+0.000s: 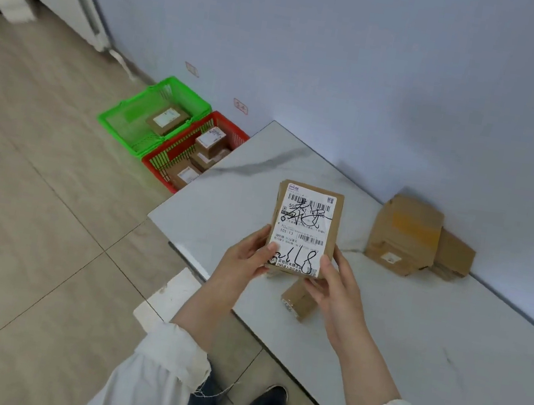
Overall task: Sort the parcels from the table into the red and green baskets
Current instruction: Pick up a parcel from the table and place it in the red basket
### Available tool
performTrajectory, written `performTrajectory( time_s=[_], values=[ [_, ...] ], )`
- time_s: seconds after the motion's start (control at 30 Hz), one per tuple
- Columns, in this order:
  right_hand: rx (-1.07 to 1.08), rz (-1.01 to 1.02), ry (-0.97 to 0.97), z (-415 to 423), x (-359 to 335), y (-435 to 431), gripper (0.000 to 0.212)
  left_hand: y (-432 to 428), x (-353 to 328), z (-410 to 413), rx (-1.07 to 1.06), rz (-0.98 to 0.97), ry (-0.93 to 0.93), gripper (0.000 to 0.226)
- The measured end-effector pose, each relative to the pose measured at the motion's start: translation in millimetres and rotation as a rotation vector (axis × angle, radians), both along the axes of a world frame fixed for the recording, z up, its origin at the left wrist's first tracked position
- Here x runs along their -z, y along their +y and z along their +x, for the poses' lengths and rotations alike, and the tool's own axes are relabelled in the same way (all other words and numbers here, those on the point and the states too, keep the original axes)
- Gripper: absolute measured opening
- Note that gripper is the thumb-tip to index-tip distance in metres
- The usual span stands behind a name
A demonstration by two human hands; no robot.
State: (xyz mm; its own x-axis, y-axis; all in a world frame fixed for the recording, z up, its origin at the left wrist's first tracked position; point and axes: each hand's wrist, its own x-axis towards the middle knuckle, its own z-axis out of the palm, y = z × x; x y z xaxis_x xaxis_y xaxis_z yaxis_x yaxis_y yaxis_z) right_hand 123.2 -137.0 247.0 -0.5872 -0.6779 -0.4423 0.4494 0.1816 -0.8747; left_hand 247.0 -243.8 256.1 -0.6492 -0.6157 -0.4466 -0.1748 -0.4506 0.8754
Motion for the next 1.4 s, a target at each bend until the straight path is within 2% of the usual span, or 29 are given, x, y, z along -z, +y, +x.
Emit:
performTrajectory(
  time_s=[0.07, 0.23, 0.33, 0.5, 0.67, 0.83, 1.03, 1.17, 1.4],
  values=[
    [-0.075, -0.008, 0.008, 24, -3, -32, 0.036, -22, -2, 31, -0.073, -0.004, -0.012, 0.047],
    [-0.246, 0.005, 0.001, 100, -3, -119, 0.048, -86, -3, 123, -0.239, -0.021, -0.012, 0.047],
    [-0.326, 0.009, 0.007, 156, -3, -173, 0.047, -130, -1, 183, -0.308, -0.043, 0.014, 0.037],
    [-0.4, 0.014, -0.019, 228, 3, -252, 0.044, -195, -2, 260, -0.402, -0.045, 0.016, 0.037],
    [-0.447, 0.045, -0.016, 268, 8, -324, 0.041, -259, 5, 301, -0.469, -0.034, -0.008, 0.039],
    [-0.425, 0.018, -0.036, 275, 13, -403, 0.038, -339, 17, 305, -0.456, -0.031, -0.008, 0.046],
    [-0.349, 0.012, -0.065, 253, 20, -497, 0.043, -443, 17, 278, -0.385, -0.059, -0.011, 0.036],
    [-0.271, 0.017, -0.078, 231, 22, -547, 0.044, -508, 24, 253, -0.358, -0.004, -0.014, 0.056],
    [-0.053, 0.06, -0.094, 190, 31, -623, 0.037, -612, 38, 190, -0.217, 0.049, 0.0, 0.026]
  ],
)
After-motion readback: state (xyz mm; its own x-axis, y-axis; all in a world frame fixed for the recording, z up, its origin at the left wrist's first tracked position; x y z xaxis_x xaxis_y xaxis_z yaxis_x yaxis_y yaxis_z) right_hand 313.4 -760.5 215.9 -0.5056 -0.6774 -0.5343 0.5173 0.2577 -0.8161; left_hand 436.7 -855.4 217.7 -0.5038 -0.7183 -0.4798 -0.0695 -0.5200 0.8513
